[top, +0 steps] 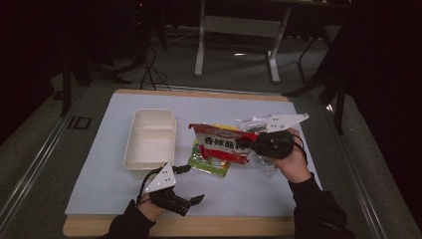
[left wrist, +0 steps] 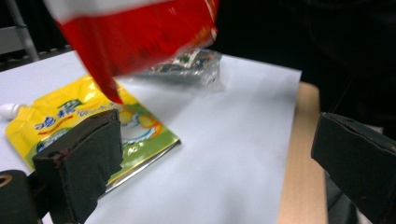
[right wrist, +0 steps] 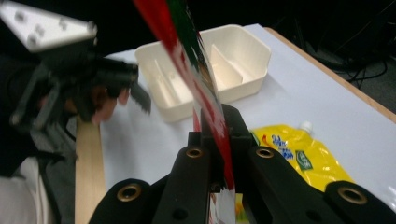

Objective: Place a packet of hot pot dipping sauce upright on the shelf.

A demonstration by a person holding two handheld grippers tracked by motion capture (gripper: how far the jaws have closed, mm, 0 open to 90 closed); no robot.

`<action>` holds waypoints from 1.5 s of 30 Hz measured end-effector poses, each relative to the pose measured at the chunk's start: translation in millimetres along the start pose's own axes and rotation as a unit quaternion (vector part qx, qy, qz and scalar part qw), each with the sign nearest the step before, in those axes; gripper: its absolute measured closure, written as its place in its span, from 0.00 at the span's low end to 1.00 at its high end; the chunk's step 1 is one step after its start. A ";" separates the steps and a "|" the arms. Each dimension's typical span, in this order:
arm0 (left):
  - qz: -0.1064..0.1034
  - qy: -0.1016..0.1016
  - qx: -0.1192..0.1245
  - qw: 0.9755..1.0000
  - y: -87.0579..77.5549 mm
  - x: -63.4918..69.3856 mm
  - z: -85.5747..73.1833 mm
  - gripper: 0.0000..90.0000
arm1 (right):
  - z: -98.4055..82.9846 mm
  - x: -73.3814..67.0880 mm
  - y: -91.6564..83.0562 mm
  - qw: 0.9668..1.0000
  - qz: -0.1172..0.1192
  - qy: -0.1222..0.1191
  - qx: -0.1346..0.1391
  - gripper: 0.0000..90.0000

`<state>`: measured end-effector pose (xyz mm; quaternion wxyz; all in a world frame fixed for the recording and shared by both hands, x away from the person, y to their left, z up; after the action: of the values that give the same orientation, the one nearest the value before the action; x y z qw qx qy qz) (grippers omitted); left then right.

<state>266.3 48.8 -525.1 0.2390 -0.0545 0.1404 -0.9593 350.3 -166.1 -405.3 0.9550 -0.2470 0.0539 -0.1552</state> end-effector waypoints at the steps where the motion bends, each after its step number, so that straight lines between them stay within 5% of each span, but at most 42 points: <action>1: 0.000 0.004 -0.001 1.000 1.1 0.4 -2.0 0.04 | 1.8 0.9 2.6 1.000 0.001 0.000 0.000 1.00; 45: 0.005 0.007 -0.006 1.000 -1.1 2.4 -22.9 0.04 | 74.0 54.2 124.4 0.999 0.028 0.018 0.023 1.00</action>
<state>259.7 54.1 -546.6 0.2428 -0.0486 0.1479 -0.9575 448.4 -46.7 -403.0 0.9633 -0.2206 0.0740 -0.1341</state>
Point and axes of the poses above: each handheld gripper's, and its own axes: y roughly forward along the jaws, z roughly out of its top, x roughly to its right, the point moved 6 cm from there along y, roughly forward along the jaws
